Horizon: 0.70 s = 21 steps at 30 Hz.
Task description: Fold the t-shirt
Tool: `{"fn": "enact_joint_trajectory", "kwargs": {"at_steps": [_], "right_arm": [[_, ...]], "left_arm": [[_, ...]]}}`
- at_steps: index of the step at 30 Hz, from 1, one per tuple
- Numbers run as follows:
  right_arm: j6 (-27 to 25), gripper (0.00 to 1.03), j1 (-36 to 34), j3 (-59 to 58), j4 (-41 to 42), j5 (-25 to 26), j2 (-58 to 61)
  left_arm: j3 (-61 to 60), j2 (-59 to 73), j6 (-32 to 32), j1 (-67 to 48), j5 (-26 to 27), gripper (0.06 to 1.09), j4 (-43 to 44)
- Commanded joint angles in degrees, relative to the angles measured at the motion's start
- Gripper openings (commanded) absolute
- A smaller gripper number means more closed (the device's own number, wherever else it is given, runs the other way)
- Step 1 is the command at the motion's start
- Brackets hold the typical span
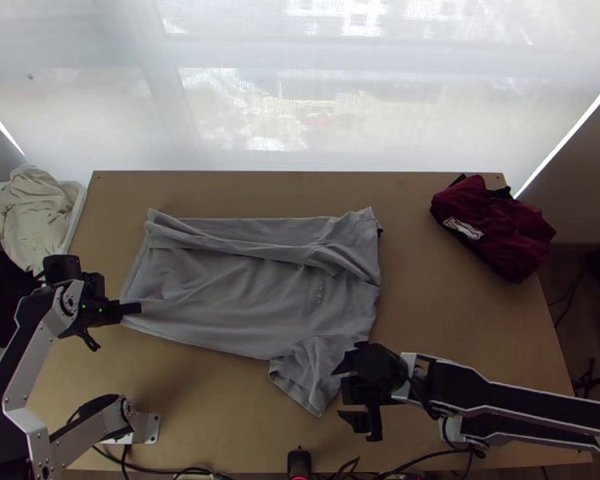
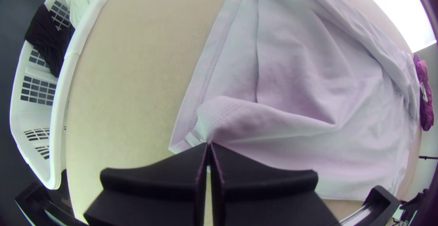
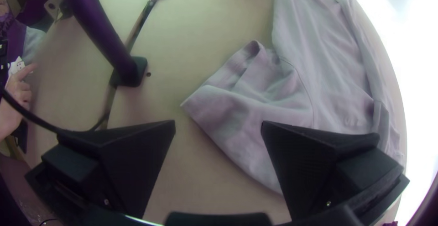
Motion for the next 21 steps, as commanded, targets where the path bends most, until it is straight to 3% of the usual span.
{"fn": "enact_joint_trajectory", "kwargs": {"at_steps": [1,4,7,12,21], "right_arm": [[-0.4,0.87,2.1,-2.0,11.5,-0.7,9.6],[0.0,0.86,2.2,-2.8,14.8,-0.7,12.1],[0.8,0.78,2.2,-2.8,16.9,-0.6,14.9],[2.2,0.77,2.1,-2.7,20.4,1.6,17.4],[1.7,0.29,1.8,-0.3,21.1,4.7,20.6]], "left_arm": [[-1.0,-1.0,-1.2,-0.2,-0.1,0.09,-0.2],[-1.2,-1.0,-1.7,-0.7,-0.1,0.09,-0.2],[-1.0,-0.5,-2.3,-1.7,-0.1,0.09,0.1],[-0.2,0.8,-2.5,-2.2,-0.1,0.09,0.4],[0.9,2.1,-1.7,-1.7,-0.1,0.09,0.5]]}}
